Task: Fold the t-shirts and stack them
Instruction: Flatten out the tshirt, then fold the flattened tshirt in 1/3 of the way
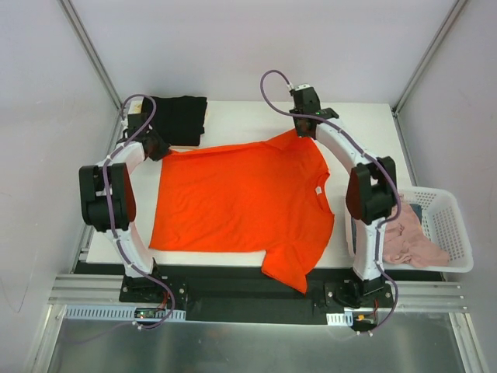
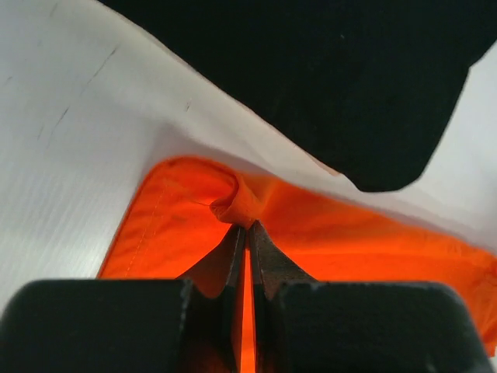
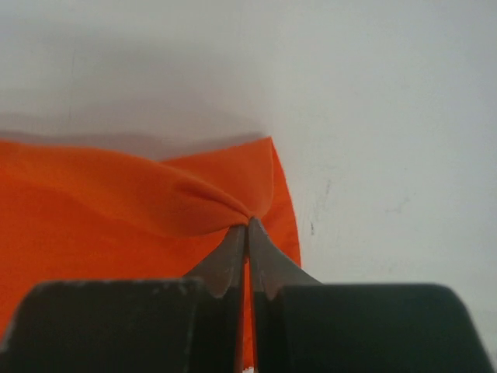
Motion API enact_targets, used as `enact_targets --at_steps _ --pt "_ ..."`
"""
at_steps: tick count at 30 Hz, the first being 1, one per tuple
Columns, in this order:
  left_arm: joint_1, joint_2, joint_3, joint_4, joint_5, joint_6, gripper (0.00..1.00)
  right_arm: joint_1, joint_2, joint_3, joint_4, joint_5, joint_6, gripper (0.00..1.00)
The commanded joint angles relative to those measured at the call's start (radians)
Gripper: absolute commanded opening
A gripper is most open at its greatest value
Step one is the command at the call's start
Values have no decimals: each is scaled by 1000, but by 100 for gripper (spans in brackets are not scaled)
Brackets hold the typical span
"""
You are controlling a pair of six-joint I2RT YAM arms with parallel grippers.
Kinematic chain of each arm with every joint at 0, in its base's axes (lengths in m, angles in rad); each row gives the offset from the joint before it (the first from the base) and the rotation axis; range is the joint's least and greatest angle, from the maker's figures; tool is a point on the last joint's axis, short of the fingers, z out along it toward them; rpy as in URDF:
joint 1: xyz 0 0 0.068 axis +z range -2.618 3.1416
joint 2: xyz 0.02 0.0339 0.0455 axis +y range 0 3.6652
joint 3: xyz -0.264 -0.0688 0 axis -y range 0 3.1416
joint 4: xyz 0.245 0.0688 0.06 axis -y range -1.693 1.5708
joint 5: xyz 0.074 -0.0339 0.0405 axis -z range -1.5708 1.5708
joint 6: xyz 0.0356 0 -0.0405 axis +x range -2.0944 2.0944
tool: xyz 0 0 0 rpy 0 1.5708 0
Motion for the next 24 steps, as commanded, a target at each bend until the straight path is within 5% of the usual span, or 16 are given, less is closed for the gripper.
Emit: enact_targets --at_steps 1,9,24 --pt "0 51 109 54 33 8 0 -8 65 144 -28 -21 44 1" --pt "0 52 59 52 36 5 0 -11 1 35 -37 -37 100 1" --pt "-2 -249 -223 51 -10 8 0 -5 -339 -328 -197 -60 252 1"
